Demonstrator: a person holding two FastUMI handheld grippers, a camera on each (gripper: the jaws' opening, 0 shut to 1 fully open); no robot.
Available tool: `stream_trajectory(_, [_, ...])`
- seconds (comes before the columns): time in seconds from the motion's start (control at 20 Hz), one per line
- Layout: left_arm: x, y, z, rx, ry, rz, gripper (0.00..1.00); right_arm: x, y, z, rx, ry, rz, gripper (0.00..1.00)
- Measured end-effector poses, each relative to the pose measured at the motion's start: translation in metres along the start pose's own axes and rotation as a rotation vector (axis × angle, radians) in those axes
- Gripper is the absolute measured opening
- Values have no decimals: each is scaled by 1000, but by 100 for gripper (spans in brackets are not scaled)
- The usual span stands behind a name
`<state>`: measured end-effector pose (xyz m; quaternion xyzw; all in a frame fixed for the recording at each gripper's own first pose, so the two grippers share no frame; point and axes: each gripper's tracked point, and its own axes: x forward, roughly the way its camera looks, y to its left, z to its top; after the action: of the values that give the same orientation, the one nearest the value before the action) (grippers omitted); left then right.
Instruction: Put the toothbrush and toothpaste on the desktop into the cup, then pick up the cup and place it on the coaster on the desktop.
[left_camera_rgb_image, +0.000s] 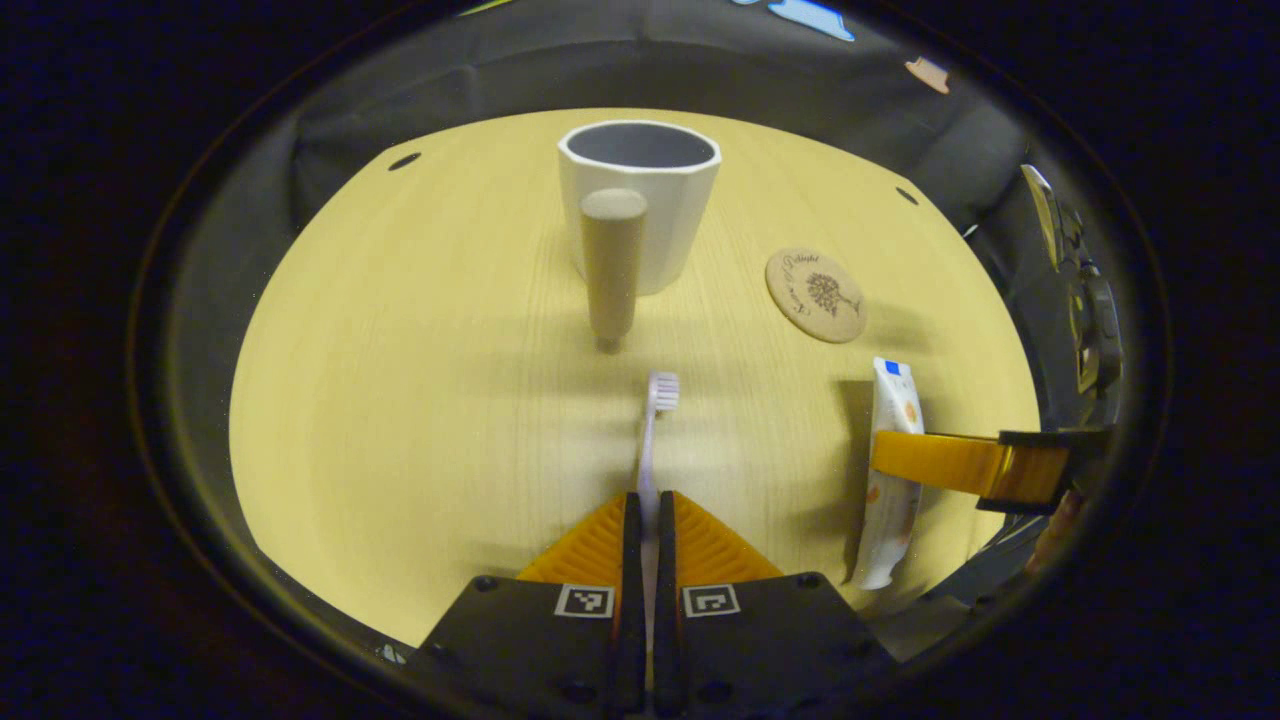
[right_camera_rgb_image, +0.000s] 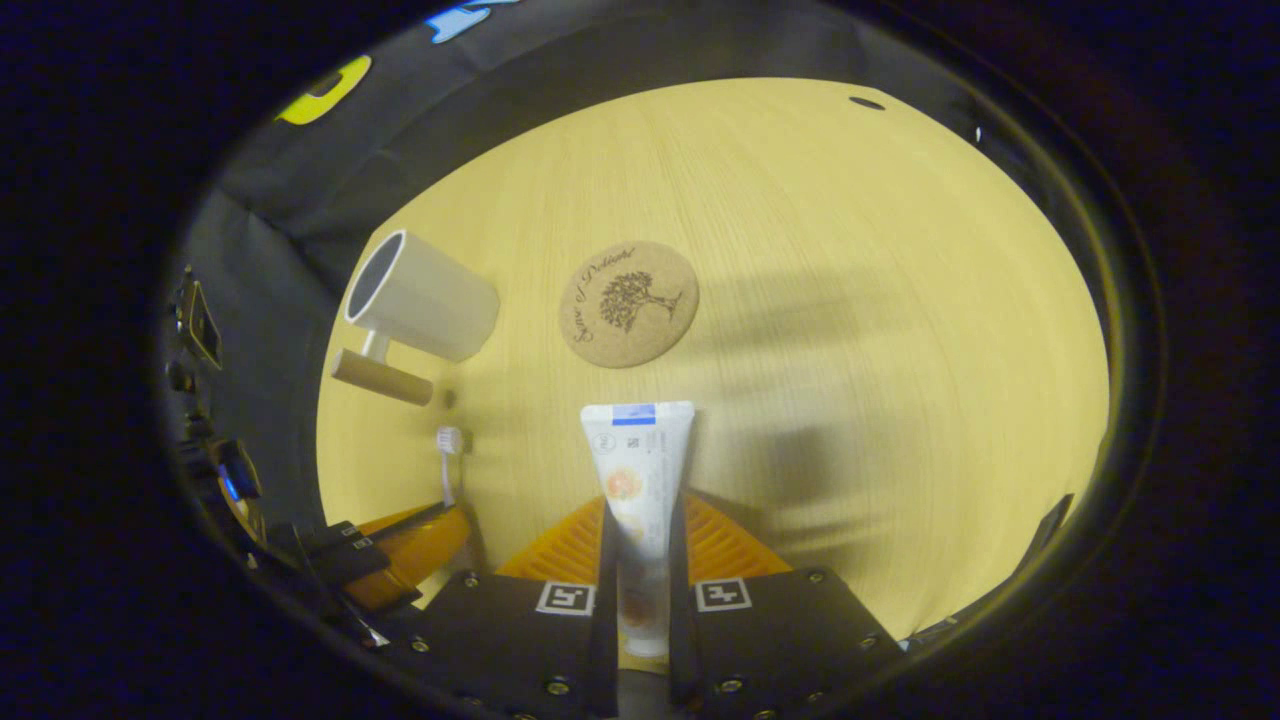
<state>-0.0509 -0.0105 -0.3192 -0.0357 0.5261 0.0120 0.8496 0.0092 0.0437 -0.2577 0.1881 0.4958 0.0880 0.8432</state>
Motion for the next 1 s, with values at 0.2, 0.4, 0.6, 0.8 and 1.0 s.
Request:
stream_trajectory(0.2, [-31,0,8,-24,-80,-20,11,-20,13,19,-51,-94,20,22])
stream_trajectory(0.4, [-56,6,22,-35,-173,-30,11,-41,27,36,-100,-183,39,22])
stream_trajectory(0.6, [-70,26,28,-74,-248,-42,11,-57,44,55,-128,-263,66,16])
stream_trajectory(0.8, [-82,46,33,-98,-320,-49,11,-79,61,77,-174,-355,96,16])
stream_trajectory(1.0, [-99,61,47,-108,-429,-84,11,-100,81,102,-231,-451,129,16])
